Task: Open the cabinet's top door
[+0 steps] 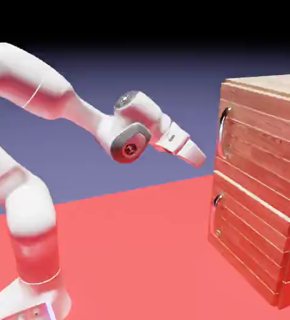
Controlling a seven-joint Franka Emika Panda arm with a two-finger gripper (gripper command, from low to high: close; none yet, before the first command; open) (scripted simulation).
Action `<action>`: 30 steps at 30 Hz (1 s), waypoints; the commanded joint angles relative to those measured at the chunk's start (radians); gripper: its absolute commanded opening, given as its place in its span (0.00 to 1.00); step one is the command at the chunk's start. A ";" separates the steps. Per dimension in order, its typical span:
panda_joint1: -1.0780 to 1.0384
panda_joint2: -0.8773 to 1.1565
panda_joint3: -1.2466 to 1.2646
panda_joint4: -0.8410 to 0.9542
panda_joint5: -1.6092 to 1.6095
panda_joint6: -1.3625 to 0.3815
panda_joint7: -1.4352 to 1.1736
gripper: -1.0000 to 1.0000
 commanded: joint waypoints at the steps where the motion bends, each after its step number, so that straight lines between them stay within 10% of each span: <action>1: 0.030 0.031 -0.030 0.004 0.044 -0.009 -0.024 0.50; 30: 0.886 0.929 -0.886 0.112 1.305 -0.259 -0.706 0.50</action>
